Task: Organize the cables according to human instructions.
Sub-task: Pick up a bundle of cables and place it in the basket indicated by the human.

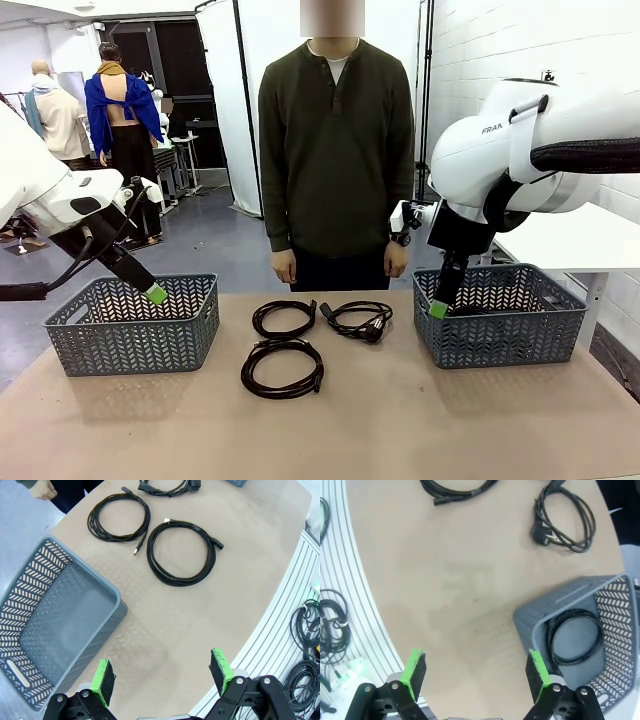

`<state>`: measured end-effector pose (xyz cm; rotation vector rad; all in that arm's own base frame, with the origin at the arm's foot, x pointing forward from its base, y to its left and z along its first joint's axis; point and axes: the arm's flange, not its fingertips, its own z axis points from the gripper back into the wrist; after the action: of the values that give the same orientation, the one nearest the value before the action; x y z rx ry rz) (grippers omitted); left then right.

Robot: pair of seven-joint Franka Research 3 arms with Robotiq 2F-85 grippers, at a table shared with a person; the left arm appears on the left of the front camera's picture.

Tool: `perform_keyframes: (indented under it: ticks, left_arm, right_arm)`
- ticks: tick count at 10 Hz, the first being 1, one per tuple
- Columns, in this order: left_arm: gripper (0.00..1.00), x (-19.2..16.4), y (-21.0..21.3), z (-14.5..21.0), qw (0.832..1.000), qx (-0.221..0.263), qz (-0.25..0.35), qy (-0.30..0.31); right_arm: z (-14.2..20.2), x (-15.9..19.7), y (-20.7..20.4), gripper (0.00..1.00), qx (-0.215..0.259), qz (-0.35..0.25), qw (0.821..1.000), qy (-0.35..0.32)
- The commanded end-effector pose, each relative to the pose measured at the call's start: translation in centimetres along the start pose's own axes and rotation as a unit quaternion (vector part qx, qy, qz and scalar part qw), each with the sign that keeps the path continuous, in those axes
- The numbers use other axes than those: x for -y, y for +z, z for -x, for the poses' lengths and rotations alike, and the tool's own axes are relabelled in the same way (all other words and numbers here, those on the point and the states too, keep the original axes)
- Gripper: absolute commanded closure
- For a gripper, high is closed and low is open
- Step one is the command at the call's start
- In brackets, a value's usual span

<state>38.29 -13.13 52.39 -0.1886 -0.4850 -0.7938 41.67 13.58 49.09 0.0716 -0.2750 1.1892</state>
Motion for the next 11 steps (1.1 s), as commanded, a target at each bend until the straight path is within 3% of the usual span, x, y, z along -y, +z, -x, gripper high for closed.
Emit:
perform_keyframes:
  ticks: [1,11]
  left_arm:
    - [0.00,-0.16,-0.03,0.18,1.000,0.008,0.006,-0.003]
    - [0.00,-0.16,-0.03,0.18,1.000,0.008,0.006,-0.003]
  right_arm:
    - [0.22,0.45,0.25,0.00,0.000,0.003,1.000,-0.005]
    - [0.22,0.45,0.25,0.00,0.000,0.003,1.000,-0.005]
